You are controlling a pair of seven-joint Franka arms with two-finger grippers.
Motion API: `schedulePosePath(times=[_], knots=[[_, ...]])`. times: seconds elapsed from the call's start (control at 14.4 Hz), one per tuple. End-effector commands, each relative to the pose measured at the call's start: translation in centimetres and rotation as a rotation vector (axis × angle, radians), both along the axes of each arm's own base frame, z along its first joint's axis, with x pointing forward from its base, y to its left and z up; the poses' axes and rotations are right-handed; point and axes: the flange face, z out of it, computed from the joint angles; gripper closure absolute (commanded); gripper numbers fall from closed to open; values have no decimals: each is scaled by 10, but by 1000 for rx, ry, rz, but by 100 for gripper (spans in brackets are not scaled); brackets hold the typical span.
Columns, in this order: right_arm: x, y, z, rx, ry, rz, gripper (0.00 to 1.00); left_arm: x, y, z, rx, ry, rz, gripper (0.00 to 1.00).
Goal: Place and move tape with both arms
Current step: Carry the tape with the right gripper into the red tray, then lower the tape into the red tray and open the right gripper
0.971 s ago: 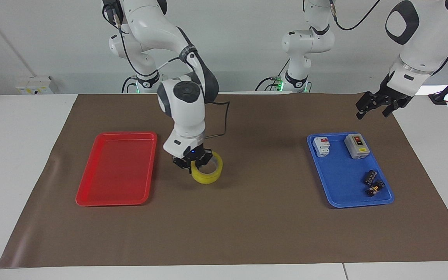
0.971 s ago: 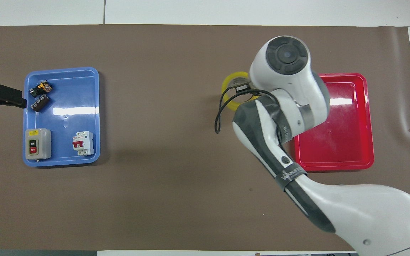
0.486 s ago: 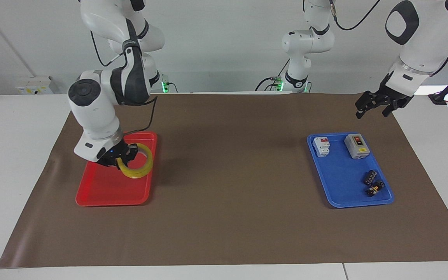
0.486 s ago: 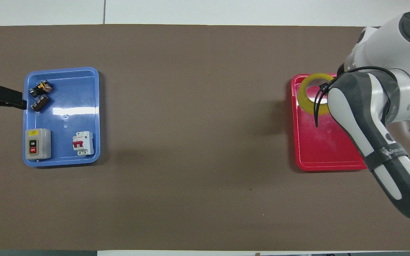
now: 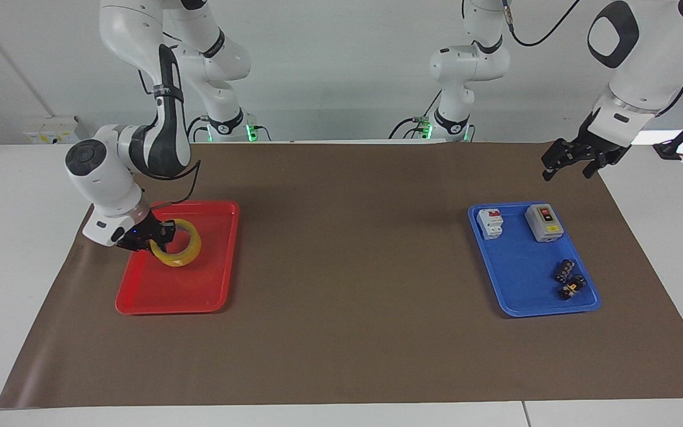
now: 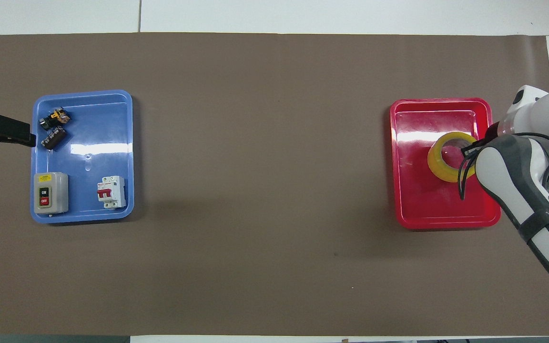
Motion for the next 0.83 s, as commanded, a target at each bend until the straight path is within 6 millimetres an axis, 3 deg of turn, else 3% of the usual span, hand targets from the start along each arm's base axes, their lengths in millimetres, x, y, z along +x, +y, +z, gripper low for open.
schedulePosePath(times=[0.0,0.69,0.76], knots=[[-18,10,2,19,-54,6,100,-4,3,5,-20,-2,-8,0],[-25,13,-27,8,-130,-4,100,-4,3,5,-20,-2,-10,0],[-25,13,-31,9,-123,-10,81,-4,3,5,-20,-2,-8,0]])
